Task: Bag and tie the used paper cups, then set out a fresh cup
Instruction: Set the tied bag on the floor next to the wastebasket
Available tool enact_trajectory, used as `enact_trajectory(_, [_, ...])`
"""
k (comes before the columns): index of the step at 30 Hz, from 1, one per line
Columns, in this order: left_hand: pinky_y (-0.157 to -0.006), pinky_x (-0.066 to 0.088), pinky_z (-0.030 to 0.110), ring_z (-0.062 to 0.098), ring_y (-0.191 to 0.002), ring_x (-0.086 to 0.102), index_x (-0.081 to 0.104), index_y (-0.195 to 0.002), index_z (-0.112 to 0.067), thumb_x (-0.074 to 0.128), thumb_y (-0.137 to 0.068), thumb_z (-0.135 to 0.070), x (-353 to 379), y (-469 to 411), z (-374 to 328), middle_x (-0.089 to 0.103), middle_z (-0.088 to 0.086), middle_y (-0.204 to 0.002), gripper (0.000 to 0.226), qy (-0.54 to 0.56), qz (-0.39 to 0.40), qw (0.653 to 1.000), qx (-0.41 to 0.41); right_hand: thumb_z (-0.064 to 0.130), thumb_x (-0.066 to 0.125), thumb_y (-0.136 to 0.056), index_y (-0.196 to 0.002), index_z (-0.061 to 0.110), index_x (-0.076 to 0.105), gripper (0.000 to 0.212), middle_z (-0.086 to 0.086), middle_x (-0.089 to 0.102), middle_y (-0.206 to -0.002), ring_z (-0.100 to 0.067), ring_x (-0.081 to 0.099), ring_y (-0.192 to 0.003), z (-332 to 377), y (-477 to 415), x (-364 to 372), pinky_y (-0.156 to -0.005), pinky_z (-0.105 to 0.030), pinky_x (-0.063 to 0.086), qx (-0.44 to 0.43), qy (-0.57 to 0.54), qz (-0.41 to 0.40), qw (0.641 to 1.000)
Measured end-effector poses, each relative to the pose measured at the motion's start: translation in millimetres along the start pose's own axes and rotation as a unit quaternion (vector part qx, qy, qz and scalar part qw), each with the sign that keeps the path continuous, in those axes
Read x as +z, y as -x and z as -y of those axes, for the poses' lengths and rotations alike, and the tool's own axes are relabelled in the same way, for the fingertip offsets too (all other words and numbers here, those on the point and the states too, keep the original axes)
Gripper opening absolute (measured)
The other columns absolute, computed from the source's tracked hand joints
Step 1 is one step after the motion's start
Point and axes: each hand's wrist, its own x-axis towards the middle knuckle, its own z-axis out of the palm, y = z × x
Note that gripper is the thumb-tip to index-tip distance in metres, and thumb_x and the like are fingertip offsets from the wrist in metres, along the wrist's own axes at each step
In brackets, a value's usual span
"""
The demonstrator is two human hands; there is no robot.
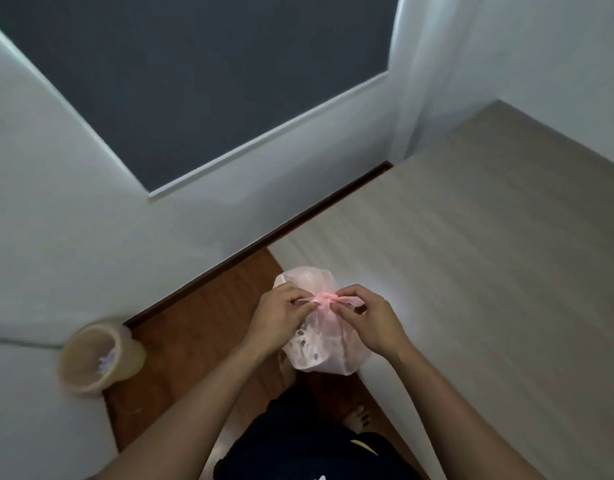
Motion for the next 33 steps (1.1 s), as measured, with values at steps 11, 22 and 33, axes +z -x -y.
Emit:
enact_trajectory(11, [-0.087, 0.061, 0.028, 0.007, -0.095, 0.076, 0.091, -0.106, -0.024, 0.089, -0.093, -0.03, -83.5, 94.1, 63.3, 0.081, -0.012, -0.102, 0.014, 0.044, -0.186, 0.975, -0.114, 0.04, 0.08, -0.099, -0.113, 0.038, 0.076, 0.015, 0.021, 0.077, -0.112, 0.001, 0.071, -0.105, 81.1, -15.0, 103.9, -0.083, -0.013, 0.055, -0.105, 0.035, 0.175, 0.978])
enact_trajectory(22, [-0.067, 0.055, 0.009, 0.011, -0.092, 0.075, 0.091, -0.107, -0.021, 0.09, -0.093, -0.021, -179.5, 181.9, 163.0, 0.08, -0.005, -0.102, 0.014, 0.128, -0.273, 0.94, -0.16, 0.032, 0.081, -0.099, -0.111, 0.034, 0.078, 0.013, 0.02, 0.078, -0.11, -0.001, 0.074, -0.104, 157.3, 3.3, 254.5, -0.082, -0.022, 0.06, -0.146, 0.057, 0.249, 0.956])
enact_trajectory(33, [-0.07, 0.057, 0.014, 0.015, -0.094, 0.074, 0.089, -0.108, -0.016, 0.089, -0.095, -0.021, -282.7, 265.7, 270.8, 0.077, 0.003, -0.104, 0.014, 0.171, -0.318, 0.917, -0.171, 0.028, 0.085, -0.096, -0.106, 0.031, 0.079, 0.012, 0.016, 0.081, -0.105, -0.008, 0.076, -0.098, 221.2, 28.5, 417.8, -0.087, -0.036, 0.062, -0.181, 0.064, 0.291, 0.937])
